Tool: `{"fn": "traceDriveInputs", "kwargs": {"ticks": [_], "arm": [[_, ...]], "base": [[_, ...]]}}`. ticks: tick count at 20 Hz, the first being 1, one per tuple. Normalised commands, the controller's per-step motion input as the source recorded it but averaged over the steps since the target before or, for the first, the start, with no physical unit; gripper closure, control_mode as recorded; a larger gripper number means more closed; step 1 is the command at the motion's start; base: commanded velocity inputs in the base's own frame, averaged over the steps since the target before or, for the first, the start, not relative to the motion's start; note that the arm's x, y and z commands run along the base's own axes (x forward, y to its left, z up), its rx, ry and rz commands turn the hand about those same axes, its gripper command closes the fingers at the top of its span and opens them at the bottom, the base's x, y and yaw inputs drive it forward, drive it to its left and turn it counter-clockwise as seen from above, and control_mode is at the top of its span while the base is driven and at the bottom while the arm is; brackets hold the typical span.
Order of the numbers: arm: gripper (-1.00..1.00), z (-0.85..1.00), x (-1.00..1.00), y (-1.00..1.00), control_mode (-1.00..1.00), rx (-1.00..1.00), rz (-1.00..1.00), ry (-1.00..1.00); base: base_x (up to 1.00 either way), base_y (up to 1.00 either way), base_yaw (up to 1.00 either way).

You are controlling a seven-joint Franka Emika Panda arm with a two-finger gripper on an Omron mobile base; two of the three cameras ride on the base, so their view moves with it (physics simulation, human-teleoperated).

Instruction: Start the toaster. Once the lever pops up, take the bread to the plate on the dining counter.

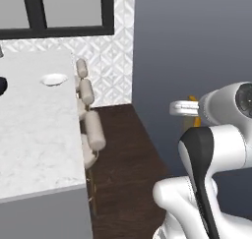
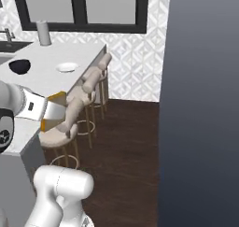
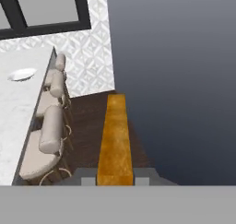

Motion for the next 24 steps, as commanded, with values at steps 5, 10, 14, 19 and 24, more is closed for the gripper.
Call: {"fn": "traceDriveInputs", "kwargs": {"ticks": [5, 10, 14, 19, 24], "arm": [[1.0, 0.0, 0.0, 0.0, 1.0, 0.0, 0.0, 0.0], [1.0, 0.0, 0.0, 0.0, 1.0, 0.0, 0.0, 0.0], [1.0, 0.0, 0.0, 0.0, 1.0, 0.0, 0.0, 0.0], [1.0, 0.0, 0.0, 0.0, 1.0, 0.0, 0.0, 0.0], [1.0, 0.0, 0.0, 0.0, 1.0, 0.0, 0.0, 0.0]], "base": [[1.0, -1.0, 0.16], [1.0, -0.88, 0.31], [1.0, -0.71, 0.39], [0.99, -0.54, 0.47], [0.85, -0.43, 0.56]]}}
